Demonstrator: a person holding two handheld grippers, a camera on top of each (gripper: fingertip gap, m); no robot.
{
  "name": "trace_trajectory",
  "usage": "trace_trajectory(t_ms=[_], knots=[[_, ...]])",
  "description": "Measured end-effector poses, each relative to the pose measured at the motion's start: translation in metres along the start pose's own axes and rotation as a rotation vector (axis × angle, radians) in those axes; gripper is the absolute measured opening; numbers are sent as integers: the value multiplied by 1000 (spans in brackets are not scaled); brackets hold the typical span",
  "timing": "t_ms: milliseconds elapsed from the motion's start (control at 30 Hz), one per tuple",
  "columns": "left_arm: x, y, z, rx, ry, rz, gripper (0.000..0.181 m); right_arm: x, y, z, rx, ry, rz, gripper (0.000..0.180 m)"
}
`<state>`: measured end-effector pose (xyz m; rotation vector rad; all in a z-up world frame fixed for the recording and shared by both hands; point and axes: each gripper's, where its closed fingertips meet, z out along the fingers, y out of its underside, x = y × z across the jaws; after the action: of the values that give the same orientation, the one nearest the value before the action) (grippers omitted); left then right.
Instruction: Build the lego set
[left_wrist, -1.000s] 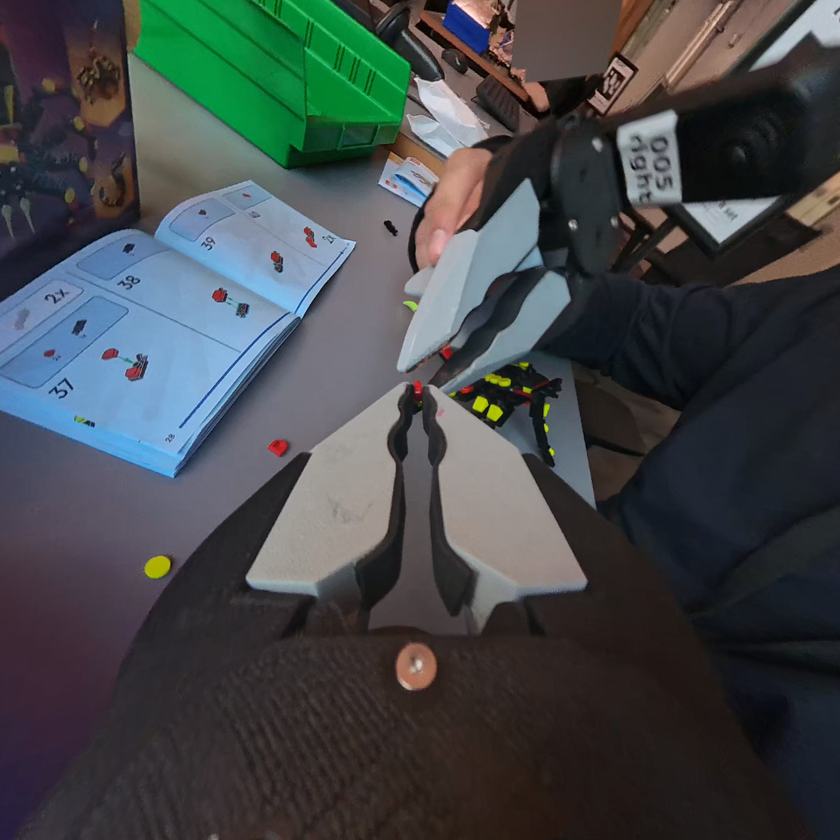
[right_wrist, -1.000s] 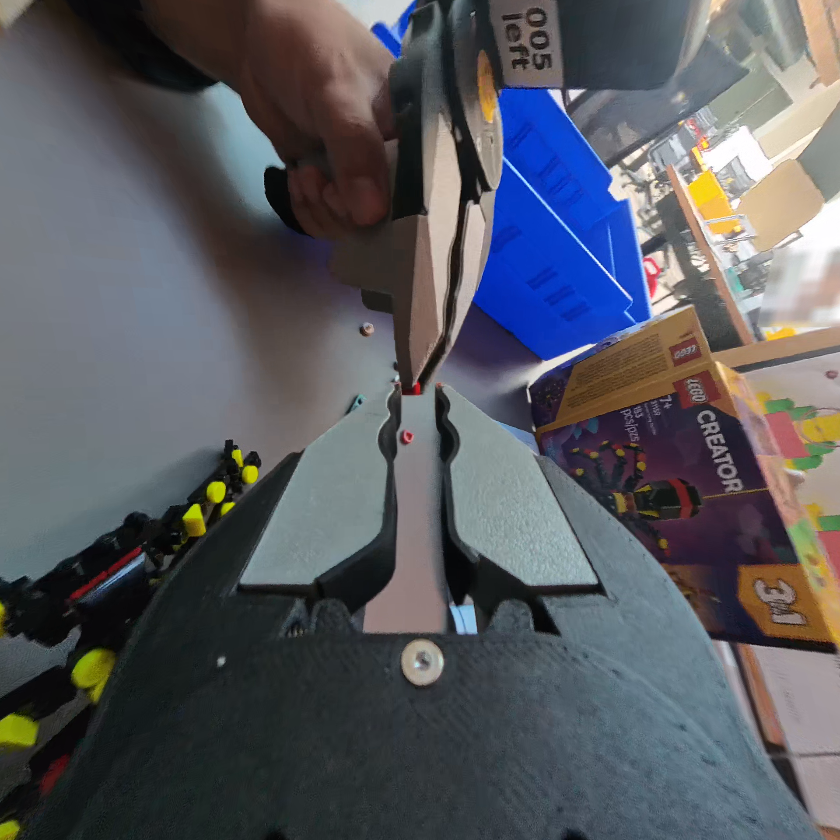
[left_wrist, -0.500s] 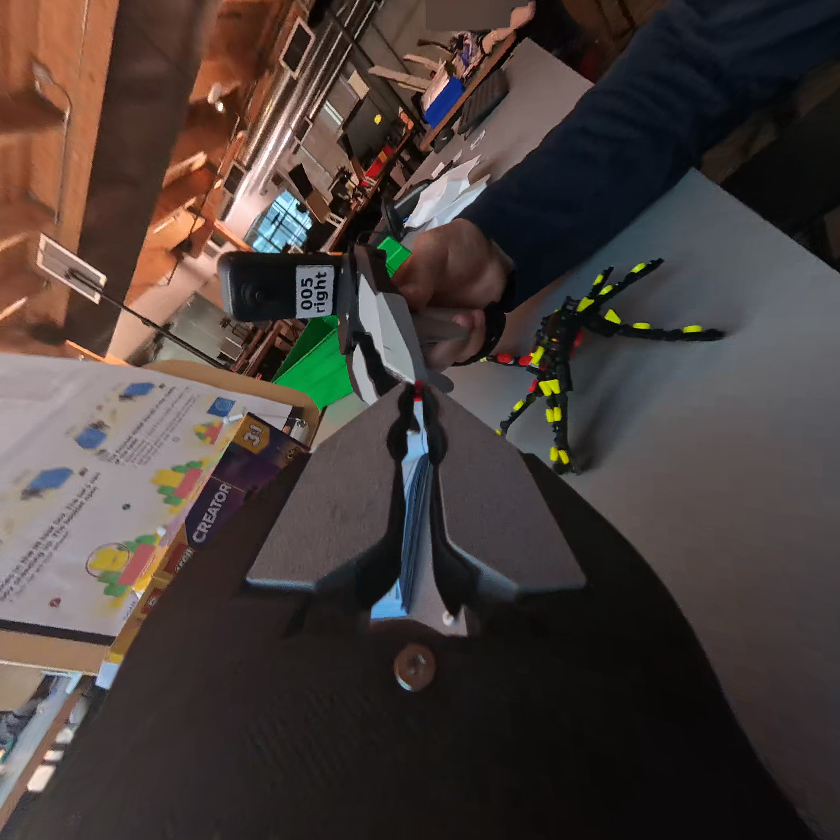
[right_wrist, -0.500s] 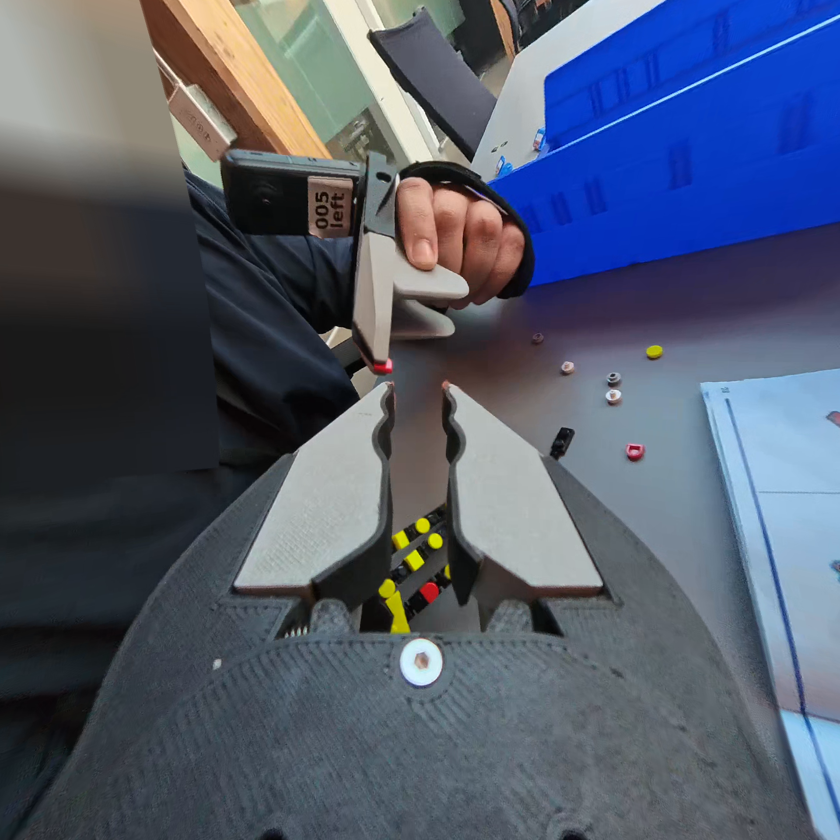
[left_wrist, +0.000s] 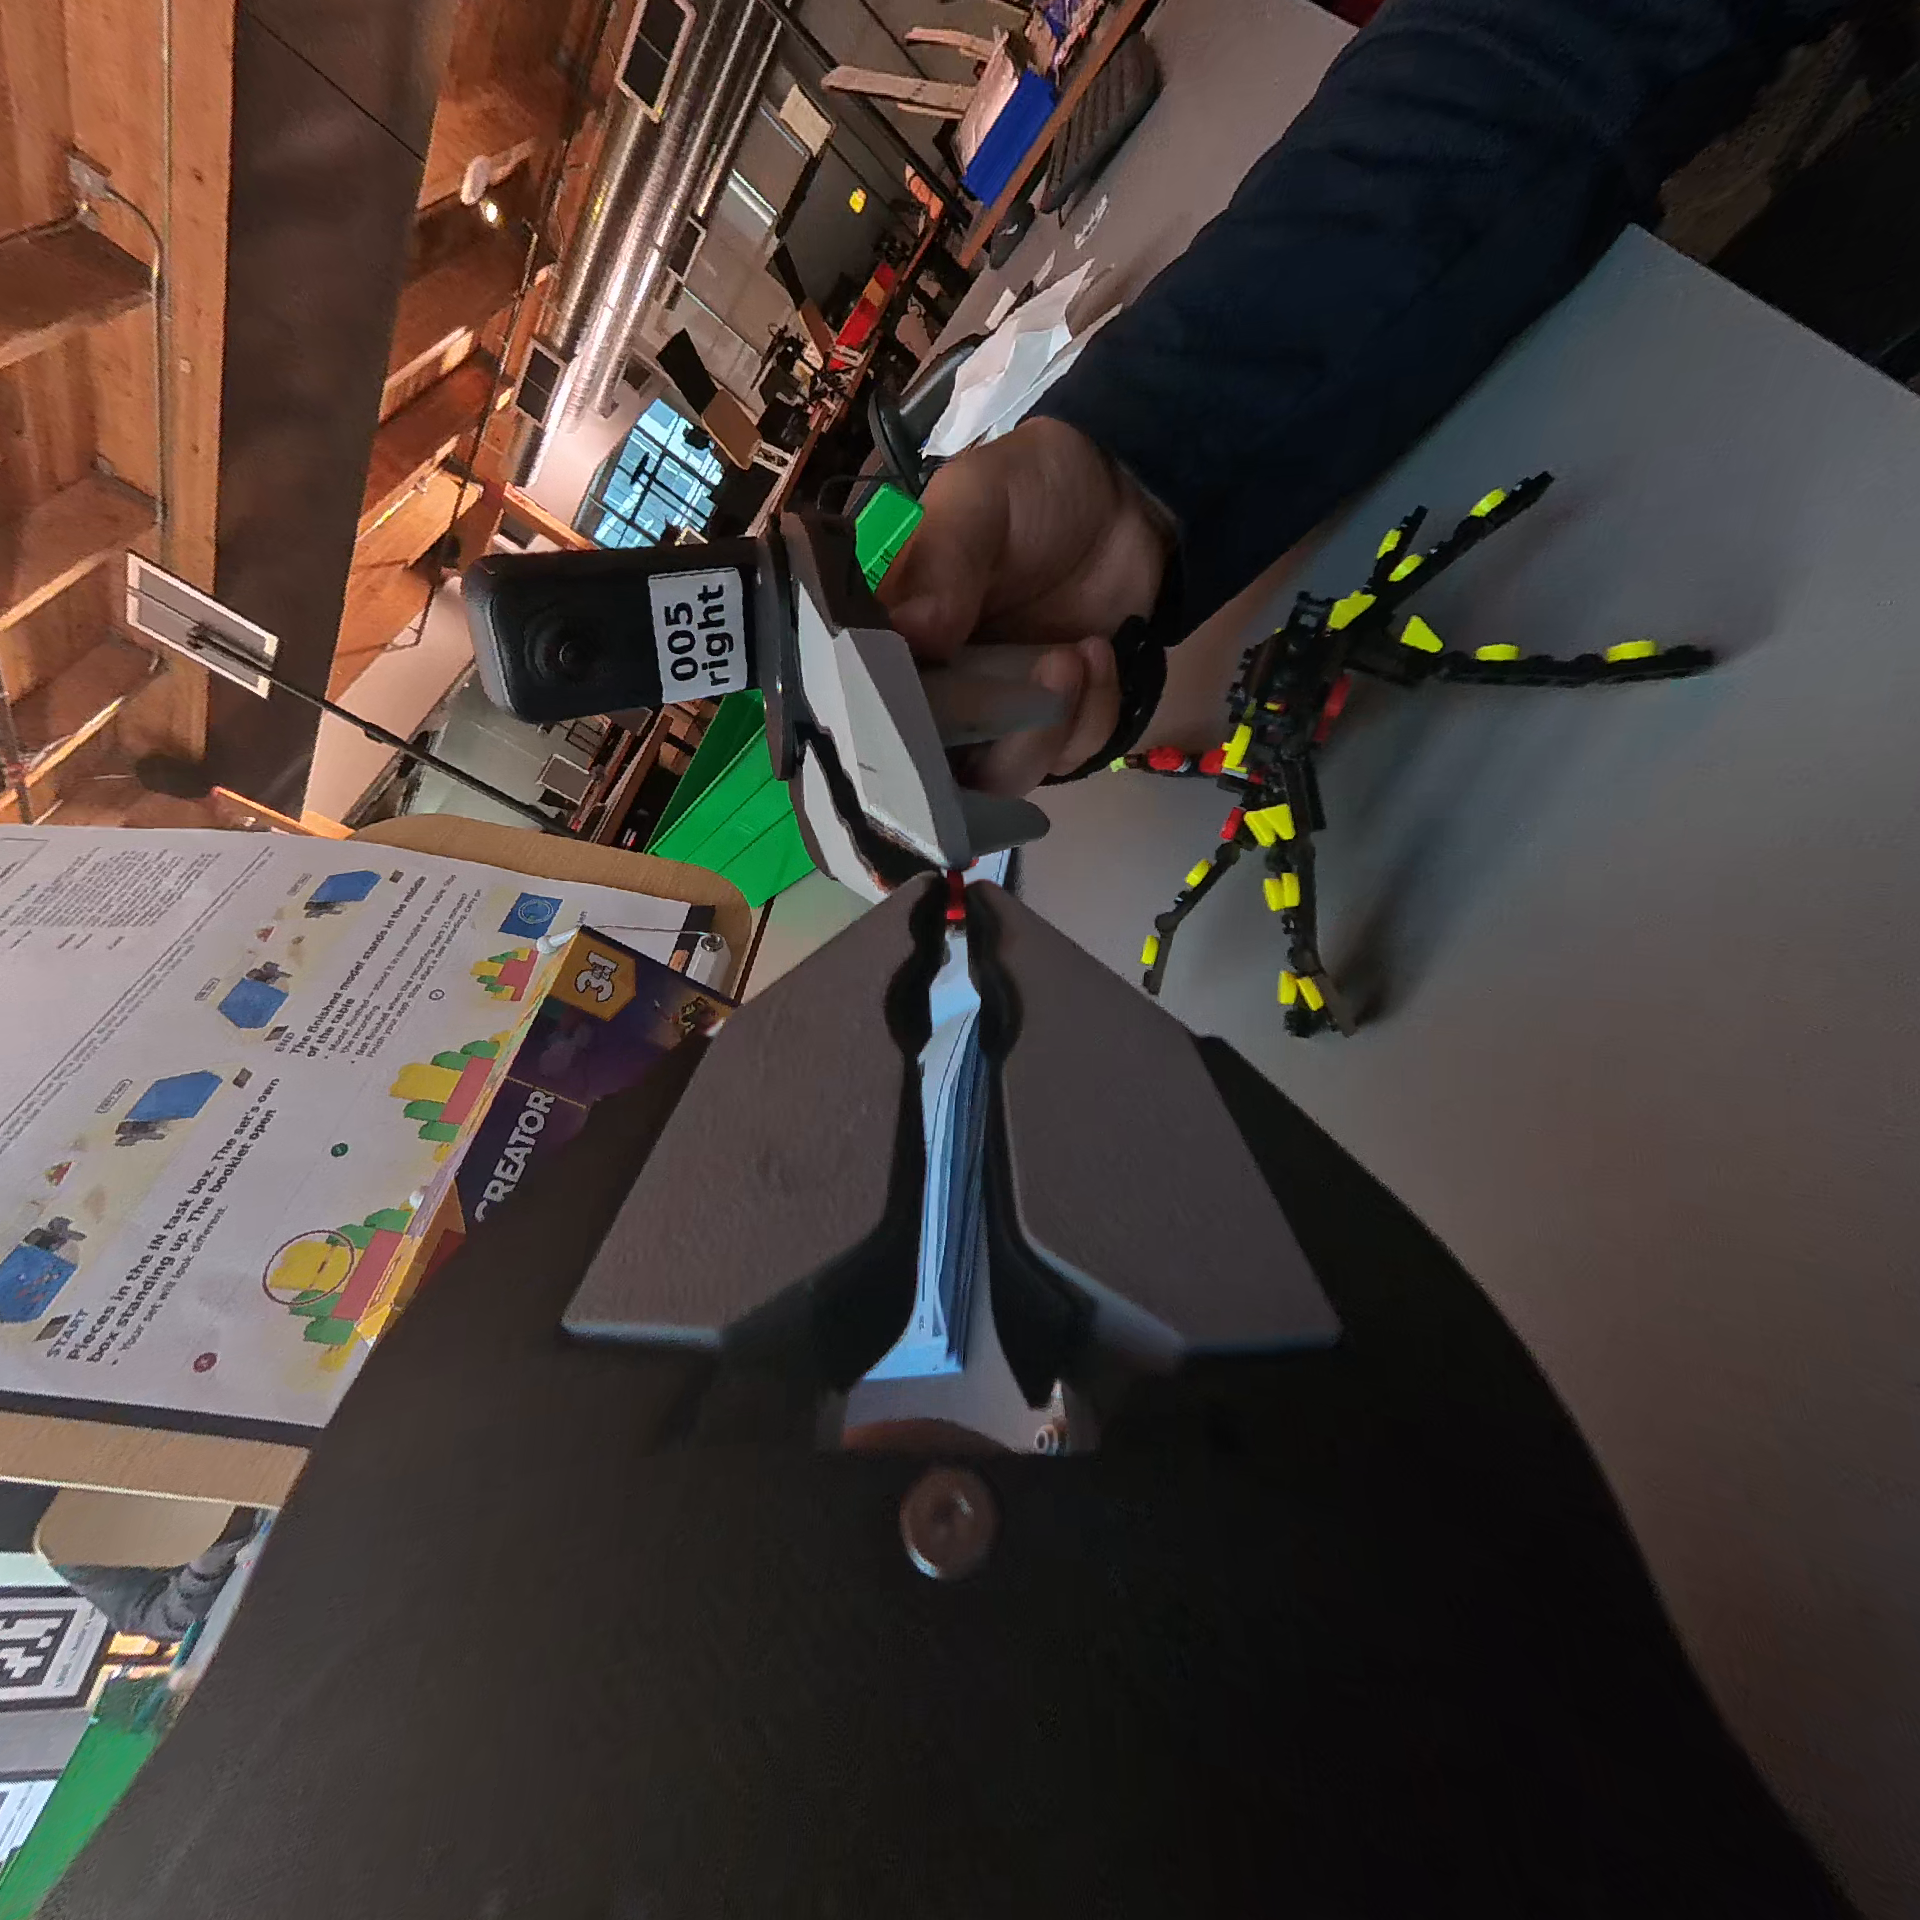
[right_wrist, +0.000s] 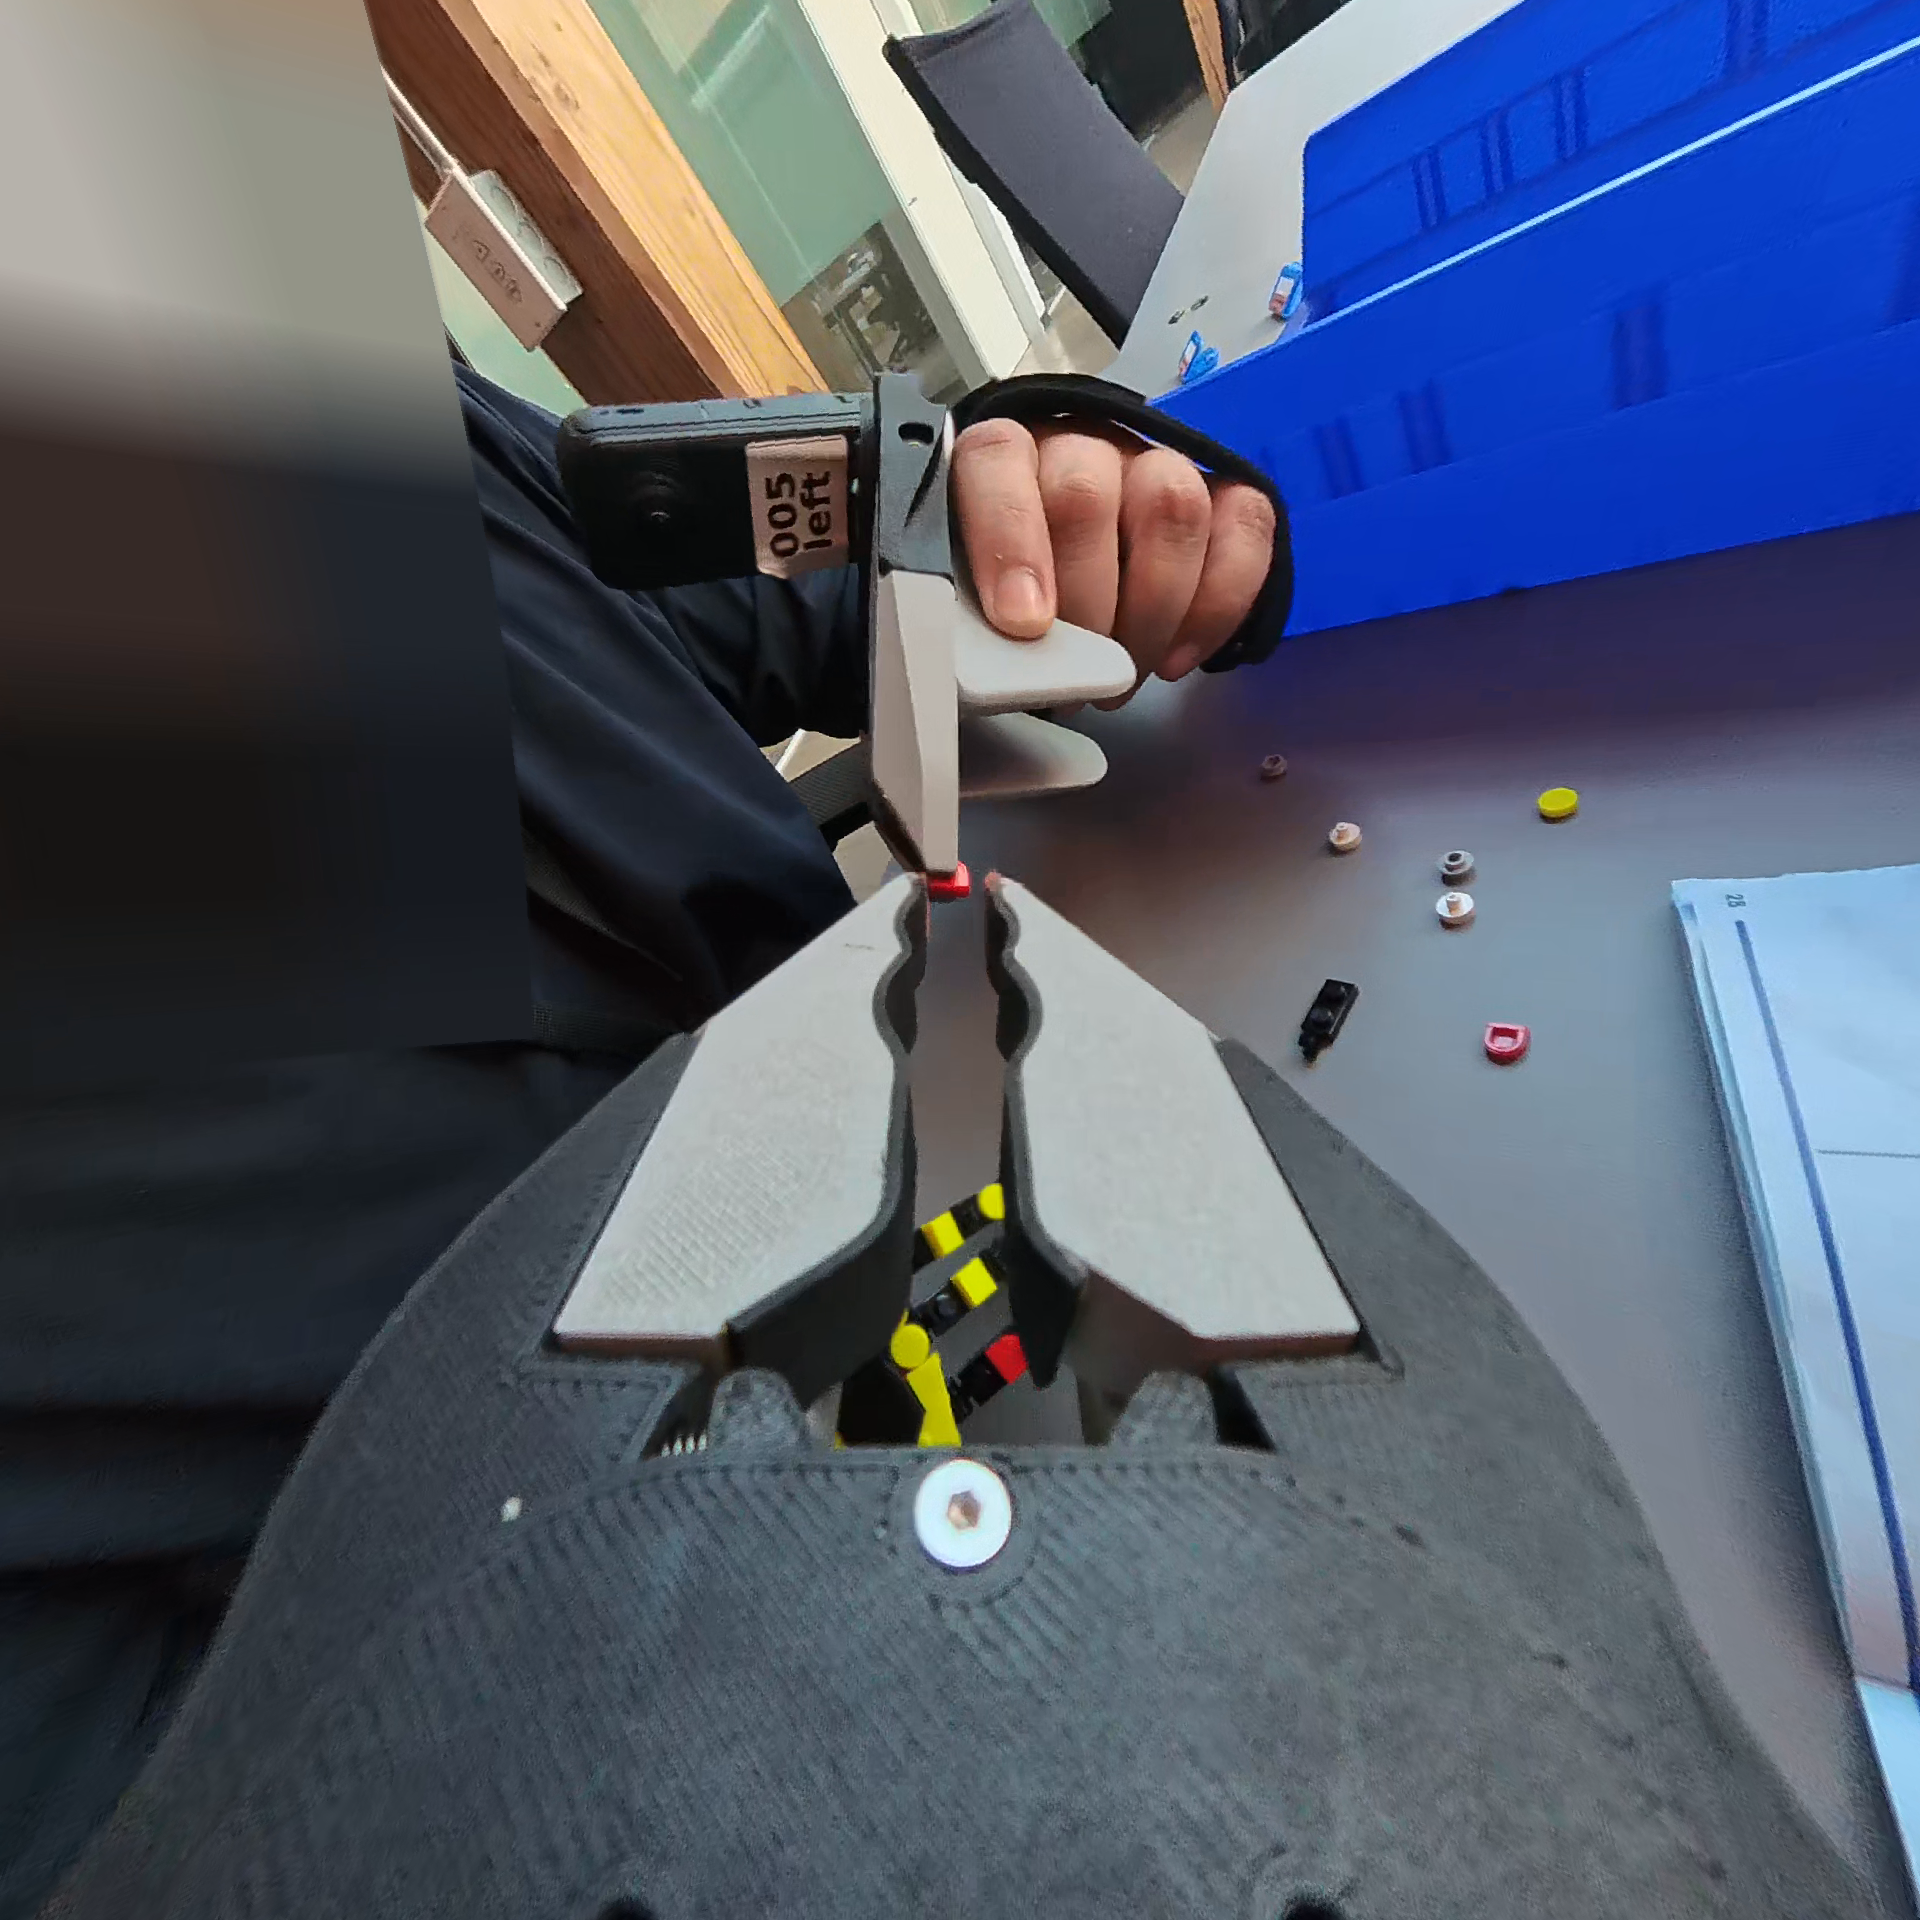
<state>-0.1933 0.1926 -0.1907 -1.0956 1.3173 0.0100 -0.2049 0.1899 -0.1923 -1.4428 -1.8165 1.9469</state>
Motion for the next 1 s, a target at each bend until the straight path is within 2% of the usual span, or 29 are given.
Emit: trace_trajectory(t_ms=[600,1000], knots=[[-6,2,1,-68,-28,-94,2,1,-4,0,40,-9,0,5],[-11,-3,2,-36,-72,-142,2,-5,-10,-2,119,-139,72,4]])
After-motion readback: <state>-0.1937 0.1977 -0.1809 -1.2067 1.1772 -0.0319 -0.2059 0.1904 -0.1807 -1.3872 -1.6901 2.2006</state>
